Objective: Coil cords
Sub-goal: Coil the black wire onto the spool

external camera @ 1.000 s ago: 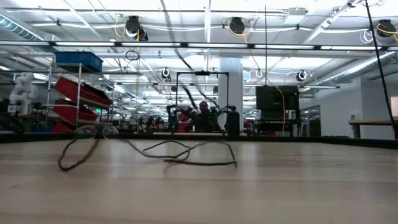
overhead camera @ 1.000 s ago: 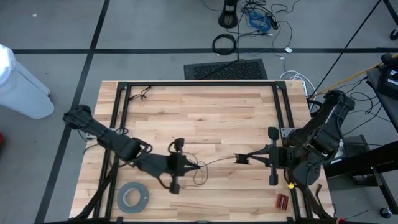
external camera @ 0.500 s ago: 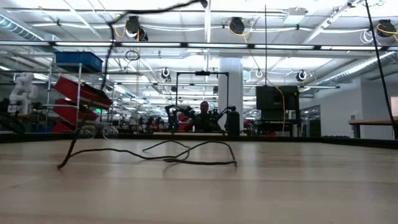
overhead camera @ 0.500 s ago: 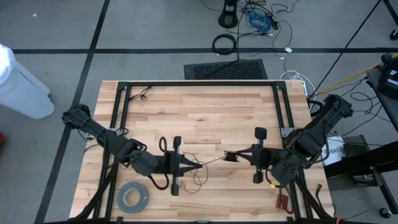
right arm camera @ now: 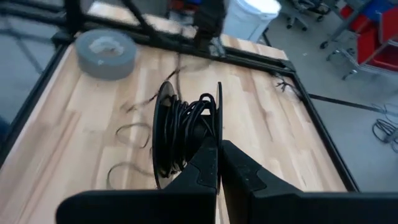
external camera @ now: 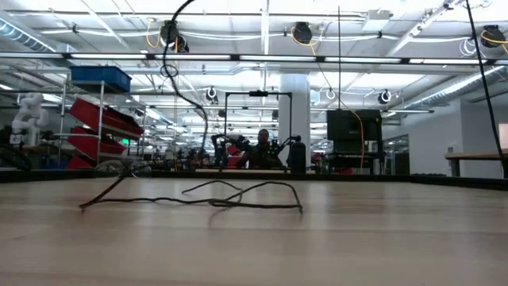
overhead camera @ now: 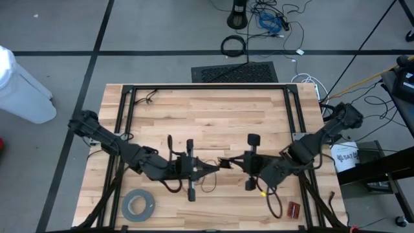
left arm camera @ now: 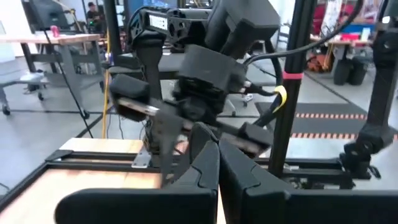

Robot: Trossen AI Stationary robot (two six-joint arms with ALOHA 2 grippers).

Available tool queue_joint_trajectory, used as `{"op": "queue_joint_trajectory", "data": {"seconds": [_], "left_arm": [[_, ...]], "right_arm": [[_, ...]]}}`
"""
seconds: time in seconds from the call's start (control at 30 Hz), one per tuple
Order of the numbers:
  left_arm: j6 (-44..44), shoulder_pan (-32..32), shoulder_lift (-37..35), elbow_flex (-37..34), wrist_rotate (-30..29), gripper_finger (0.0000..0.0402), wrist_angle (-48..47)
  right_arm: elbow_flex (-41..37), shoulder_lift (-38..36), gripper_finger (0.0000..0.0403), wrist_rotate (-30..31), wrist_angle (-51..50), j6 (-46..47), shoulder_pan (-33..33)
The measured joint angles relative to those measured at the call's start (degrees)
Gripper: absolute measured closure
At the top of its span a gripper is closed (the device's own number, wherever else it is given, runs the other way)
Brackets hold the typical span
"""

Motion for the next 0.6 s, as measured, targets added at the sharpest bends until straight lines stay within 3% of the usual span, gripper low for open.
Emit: {"op": "queue_joint_trajectory", "data": {"seconds": [0.17,0.6], "left_arm": [[-1.69,0.54,3.21,0.0,0.0,0.04,5.23],[-7.4,-0.77,7.91,0.0,-3.55,0.04,8.07]], "right_arm": [[0.0,2.18,0.0403,0.5,3.72,0.29,-2.7],[0.0,3.83,0.0403,0.36,2.79,2.54,-4.6]]}}
